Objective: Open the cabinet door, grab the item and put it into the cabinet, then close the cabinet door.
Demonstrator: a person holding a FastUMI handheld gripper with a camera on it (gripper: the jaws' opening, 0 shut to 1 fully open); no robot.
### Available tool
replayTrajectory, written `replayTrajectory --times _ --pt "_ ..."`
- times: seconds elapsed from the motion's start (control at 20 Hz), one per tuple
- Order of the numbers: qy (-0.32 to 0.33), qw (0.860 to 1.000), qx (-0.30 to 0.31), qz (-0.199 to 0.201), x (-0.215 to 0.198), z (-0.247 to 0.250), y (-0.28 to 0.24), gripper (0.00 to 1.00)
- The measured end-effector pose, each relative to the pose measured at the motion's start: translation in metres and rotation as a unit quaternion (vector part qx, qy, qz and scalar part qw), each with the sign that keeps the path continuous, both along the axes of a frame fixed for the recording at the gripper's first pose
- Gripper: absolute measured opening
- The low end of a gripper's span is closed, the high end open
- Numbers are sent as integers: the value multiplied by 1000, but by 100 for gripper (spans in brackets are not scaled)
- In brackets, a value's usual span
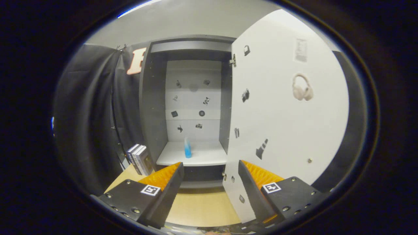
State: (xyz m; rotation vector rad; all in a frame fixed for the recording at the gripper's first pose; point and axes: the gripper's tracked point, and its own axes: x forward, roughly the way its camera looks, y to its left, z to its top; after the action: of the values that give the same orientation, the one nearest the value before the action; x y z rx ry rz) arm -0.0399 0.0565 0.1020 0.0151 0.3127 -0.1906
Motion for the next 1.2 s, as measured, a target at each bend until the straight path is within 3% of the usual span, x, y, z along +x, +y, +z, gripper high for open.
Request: replayTrajectory --times 0.3,0.65,0.9,1.2 --pt "7 995 4 -99 -71 -2 -40 98" --pt "22 975 -11 -220 -149 -7 -114 98" --pt "27 964 -24 -265 -172 -7 -158 98" --pt "25 954 -38 -295 -160 -8 -206 98"
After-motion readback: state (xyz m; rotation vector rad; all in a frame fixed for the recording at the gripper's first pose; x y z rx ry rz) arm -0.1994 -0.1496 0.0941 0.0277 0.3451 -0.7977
